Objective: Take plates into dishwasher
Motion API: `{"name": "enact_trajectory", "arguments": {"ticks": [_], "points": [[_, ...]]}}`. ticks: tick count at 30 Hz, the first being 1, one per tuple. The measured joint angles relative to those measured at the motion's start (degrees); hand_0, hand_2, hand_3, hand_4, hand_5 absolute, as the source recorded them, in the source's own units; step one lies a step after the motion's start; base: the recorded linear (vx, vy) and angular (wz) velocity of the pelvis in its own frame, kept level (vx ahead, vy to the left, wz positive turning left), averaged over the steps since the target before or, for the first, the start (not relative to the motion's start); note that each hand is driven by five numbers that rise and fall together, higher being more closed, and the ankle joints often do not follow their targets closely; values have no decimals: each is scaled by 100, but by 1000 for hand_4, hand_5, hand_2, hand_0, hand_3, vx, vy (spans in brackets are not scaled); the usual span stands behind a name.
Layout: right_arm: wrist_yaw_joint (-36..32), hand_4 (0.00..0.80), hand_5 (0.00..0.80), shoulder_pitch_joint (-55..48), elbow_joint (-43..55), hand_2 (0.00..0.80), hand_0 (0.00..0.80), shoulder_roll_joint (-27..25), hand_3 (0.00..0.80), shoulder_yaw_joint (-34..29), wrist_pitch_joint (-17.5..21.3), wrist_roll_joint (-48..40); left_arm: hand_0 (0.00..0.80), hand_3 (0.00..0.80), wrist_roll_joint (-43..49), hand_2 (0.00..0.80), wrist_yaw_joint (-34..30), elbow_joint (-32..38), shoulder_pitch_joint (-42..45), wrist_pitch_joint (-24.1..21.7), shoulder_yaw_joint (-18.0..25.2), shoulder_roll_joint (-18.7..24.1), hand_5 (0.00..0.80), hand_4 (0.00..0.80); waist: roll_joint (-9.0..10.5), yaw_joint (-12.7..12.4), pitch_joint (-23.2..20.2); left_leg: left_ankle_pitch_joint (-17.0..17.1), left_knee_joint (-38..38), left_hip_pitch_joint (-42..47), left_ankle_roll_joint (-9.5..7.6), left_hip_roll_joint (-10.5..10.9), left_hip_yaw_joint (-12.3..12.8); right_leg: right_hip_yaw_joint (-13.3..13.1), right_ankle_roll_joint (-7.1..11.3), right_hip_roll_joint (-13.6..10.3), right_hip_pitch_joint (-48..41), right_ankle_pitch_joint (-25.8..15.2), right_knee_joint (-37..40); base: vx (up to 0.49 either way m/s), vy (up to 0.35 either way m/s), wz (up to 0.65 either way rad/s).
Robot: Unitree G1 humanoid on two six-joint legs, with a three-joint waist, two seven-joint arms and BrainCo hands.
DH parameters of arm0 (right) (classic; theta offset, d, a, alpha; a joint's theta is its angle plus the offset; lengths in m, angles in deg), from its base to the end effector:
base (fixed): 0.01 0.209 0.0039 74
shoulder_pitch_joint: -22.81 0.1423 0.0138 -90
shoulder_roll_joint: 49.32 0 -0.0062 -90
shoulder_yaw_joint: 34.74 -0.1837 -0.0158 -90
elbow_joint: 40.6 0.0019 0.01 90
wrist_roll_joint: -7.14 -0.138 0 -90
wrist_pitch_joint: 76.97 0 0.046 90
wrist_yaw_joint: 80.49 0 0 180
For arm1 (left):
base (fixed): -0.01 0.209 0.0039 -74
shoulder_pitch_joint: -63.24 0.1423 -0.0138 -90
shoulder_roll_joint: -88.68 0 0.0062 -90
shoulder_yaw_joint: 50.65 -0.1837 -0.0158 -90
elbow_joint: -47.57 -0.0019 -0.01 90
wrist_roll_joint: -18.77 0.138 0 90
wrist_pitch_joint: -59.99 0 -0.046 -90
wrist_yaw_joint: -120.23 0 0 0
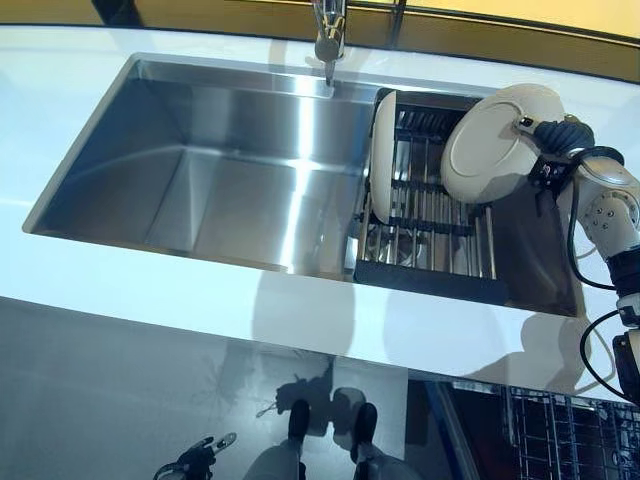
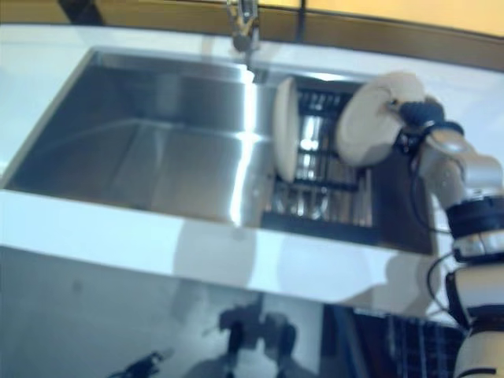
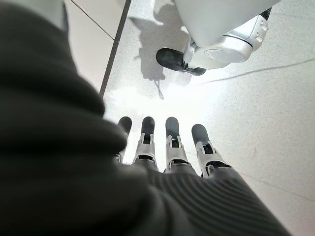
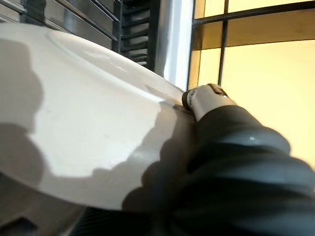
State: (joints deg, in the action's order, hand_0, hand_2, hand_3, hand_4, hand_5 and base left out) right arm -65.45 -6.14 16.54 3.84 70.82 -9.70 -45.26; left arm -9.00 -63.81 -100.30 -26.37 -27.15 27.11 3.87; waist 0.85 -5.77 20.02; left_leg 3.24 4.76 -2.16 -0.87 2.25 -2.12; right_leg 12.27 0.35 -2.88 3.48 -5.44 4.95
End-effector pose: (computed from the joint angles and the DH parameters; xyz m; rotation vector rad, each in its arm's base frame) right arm 0.3215 -0.2748 0.2799 0.0064 -0.0765 -0.2861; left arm 0.1028 0.2519 -0.0936 -0.0399 1.0501 0.1780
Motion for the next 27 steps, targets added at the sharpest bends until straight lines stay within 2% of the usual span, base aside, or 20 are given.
{"name": "enact_trajectory", "arguments": {"ticks": [9,13,17,22,27], "points": [[75,800,800,13,62,800,800,-251,800,-3,-5,0,0,0,5,0,2,-13,30,-9,10,-1,0,0,234,10,-104,0,1,192,0,1,1,-5,1,1,-192,1,0,-10,36,0],[44,800,800,14,114,800,800,-392,800,-14,-11,-3,0,0,9,0,6,-16,33,13,20,-1,0,0,366,28,-300,-6,6,314,-3,5,35,-51,5,0,-296,4,0,-2,73,-4],[19,800,800,13,140,800,800,-399,800,-14,-21,-2,0,0,11,0,14,-70,62,22,35,3,0,0,404,32,-584,-22,12,429,-6,3,77,-88,8,0,-393,5,1,-4,56,-5],[-112,800,800,-8,257,800,800,-408,800,-14,-149,5,0,0,196,0,67,-76,202,67,55,3,0,0,447,100,-968,-93,13,583,-31,-8,252,-256,39,13,-478,13,11,-5,94,-17],[-201,800,800,-155,426,800,800,-522,800,-28,-163,109,0,0,644,0,-43,-67,155,223,43,25,0,0,470,242,-1025,-164,-40,791,-68,8,529,-535,76,32,-561,-54,-75,-32,155,-29]]}}
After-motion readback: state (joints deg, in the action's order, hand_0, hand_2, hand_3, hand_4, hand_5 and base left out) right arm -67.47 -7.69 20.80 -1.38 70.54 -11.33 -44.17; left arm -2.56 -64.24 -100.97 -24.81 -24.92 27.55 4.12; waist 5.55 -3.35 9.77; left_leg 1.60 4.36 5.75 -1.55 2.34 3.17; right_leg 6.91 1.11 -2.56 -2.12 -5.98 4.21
